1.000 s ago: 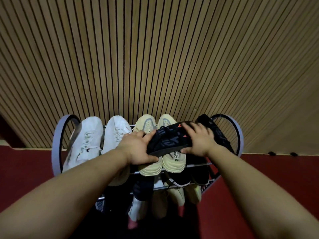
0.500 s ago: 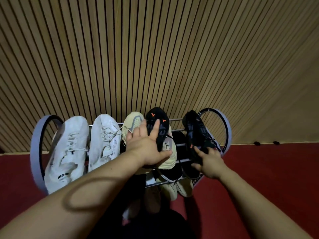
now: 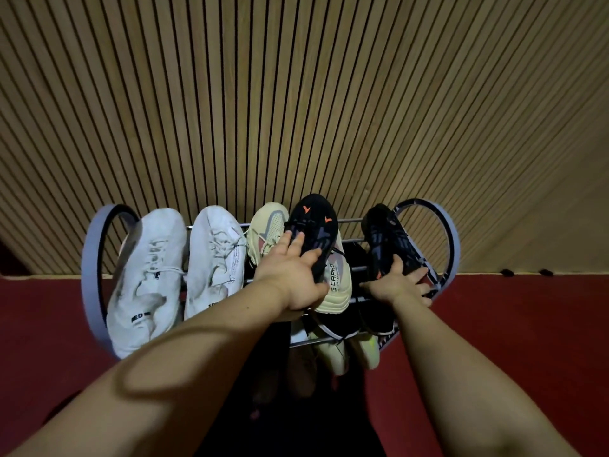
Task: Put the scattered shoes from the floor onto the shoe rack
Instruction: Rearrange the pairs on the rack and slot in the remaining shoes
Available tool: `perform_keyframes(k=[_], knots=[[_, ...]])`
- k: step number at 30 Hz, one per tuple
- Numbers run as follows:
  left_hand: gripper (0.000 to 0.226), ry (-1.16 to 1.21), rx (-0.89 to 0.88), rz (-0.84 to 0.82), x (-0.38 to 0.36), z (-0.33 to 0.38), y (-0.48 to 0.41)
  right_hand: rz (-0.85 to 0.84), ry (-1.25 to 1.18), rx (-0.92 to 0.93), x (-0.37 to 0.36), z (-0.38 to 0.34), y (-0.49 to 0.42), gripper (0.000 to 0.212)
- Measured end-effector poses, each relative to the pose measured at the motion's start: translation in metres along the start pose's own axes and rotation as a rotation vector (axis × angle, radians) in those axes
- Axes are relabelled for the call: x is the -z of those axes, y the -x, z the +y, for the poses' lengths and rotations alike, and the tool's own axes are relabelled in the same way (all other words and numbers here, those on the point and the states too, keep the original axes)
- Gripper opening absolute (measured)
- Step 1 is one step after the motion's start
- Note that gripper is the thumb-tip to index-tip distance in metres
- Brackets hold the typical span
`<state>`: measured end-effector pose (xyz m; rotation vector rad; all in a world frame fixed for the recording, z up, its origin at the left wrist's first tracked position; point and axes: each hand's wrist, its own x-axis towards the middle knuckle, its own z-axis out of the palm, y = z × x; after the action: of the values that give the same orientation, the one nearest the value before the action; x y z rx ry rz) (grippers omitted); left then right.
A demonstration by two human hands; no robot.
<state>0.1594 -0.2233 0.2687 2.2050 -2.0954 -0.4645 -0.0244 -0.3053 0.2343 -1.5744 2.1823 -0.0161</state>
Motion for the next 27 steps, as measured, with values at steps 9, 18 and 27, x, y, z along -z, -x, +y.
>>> perform_keyframes(k=[9, 18, 27], knots=[[0.110, 0.396, -0.021, 0.074, 0.020, -0.013, 0.011, -0.063, -0.442, 0.363, 0.055, 0.021, 0.008, 0.098], [0.117, -0.182, -0.293, 0.420, 0.106, -0.078, 0.028, 0.020, 0.424, 1.259, 0.098, -0.043, 0.079, 0.108], [0.109, 0.035, -0.266, 0.116, 0.047, -0.131, 0.051, 0.173, 0.804, 1.402, 0.070, -0.102, 0.078, 0.098]])
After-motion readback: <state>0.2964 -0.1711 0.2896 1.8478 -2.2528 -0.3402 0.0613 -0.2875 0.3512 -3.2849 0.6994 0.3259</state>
